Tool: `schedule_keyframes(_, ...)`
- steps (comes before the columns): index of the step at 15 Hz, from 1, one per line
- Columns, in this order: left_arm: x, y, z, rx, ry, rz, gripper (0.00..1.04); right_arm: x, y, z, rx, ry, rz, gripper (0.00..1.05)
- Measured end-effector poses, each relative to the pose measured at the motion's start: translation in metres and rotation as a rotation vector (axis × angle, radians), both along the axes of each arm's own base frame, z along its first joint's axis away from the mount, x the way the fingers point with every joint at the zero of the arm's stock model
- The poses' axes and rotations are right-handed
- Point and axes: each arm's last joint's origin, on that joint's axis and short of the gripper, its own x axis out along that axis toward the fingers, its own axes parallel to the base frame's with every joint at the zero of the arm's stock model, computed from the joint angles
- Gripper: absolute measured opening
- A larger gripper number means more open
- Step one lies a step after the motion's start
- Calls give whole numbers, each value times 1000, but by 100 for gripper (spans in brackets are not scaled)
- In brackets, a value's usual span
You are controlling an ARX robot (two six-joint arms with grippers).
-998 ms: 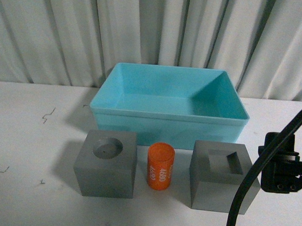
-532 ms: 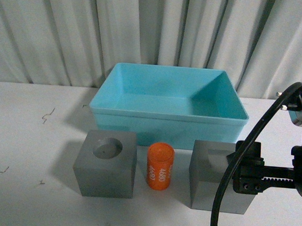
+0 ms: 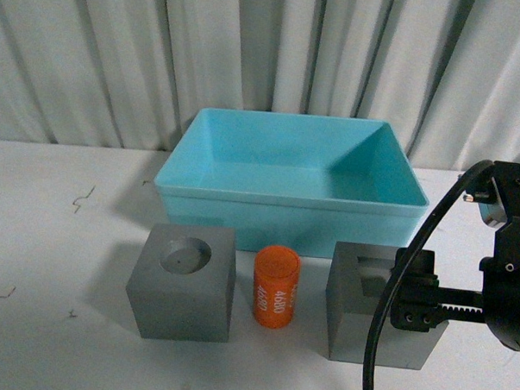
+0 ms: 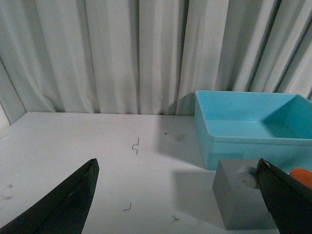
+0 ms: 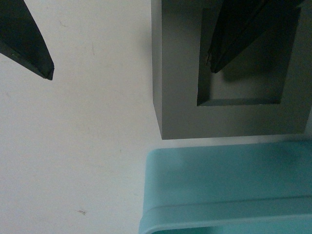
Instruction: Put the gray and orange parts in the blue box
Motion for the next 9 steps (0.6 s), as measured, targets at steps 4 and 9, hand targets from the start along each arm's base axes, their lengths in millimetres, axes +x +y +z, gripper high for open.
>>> schedule_keyframes(4,0,0,0,0,0,0,98,4,0,-4,2,12,-9,88)
schedule_keyframes(9,0,0,0,0,0,0,98,4,0,-4,11,10,-5,32)
